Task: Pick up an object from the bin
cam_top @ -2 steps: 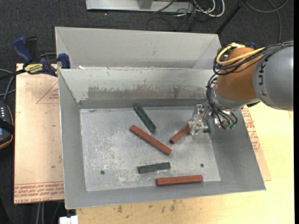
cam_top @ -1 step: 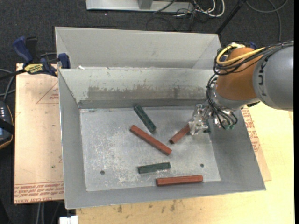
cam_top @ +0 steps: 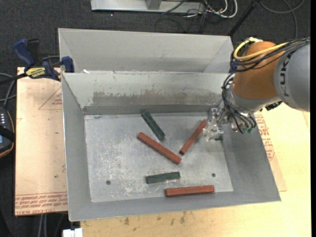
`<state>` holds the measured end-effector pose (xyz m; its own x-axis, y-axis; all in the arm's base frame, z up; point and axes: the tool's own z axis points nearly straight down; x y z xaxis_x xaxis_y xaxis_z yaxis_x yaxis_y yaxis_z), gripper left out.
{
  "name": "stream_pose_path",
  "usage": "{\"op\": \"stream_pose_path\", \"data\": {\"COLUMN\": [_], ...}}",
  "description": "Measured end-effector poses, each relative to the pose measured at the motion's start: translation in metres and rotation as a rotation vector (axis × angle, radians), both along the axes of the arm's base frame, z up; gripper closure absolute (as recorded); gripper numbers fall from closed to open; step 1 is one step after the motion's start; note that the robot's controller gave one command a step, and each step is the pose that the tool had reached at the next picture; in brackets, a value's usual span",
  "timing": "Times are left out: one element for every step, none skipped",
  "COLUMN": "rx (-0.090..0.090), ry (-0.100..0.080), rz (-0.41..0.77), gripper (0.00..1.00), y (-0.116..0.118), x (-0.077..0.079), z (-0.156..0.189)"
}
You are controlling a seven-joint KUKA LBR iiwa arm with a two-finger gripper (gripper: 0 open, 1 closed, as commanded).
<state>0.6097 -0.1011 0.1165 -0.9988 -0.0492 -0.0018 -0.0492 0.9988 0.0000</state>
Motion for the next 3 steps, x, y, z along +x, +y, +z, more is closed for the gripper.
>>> {"op": "stream_pose_path", "data": {"rx": [-0.001, 0.001, 0.001], "ry": [-0.011, -0.002, -0.001], "rz": [0.012, -0.017, -0.017], "gripper": [1.0, 0.0, 0.0], "y": [0.025, 0.039, 0.039], "x": [0.025, 0.031, 0.031], "z": [0.023, -0.032, -0.032]}}
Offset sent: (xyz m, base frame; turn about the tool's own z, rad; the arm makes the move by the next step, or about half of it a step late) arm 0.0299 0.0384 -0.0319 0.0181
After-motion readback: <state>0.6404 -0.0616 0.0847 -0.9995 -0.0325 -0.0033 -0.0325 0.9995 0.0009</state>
